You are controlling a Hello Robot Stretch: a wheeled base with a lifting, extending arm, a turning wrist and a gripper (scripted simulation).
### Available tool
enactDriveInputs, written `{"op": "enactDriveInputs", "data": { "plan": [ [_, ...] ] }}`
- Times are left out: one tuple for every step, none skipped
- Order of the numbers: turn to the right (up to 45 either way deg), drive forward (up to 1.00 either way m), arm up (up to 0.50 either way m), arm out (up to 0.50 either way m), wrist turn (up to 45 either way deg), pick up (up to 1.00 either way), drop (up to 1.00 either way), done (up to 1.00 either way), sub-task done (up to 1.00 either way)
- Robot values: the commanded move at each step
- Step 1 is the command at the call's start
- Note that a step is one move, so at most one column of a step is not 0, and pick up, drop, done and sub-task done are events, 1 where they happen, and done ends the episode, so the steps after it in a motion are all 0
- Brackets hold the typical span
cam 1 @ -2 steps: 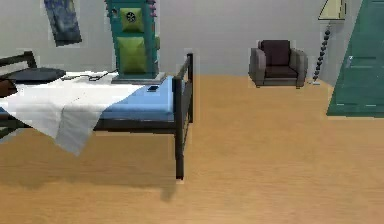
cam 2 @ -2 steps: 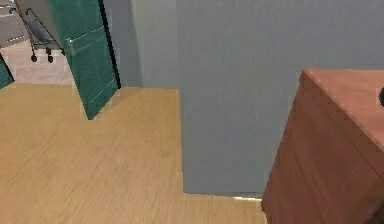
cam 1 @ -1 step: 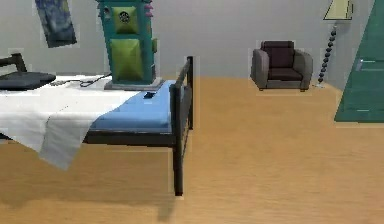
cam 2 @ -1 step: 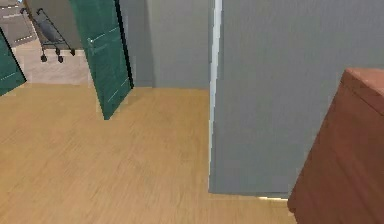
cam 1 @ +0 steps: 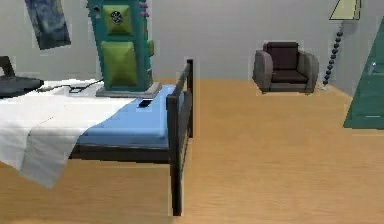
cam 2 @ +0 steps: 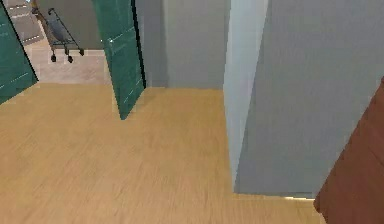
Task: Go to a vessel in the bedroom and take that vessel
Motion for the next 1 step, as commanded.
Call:
{"op": "enactDriveInputs", "data": {
  "plan": [
    [45.0,0.00,0.00,0.00,0.0,0.00,0.00,0.00,0.00]
  ]
}}
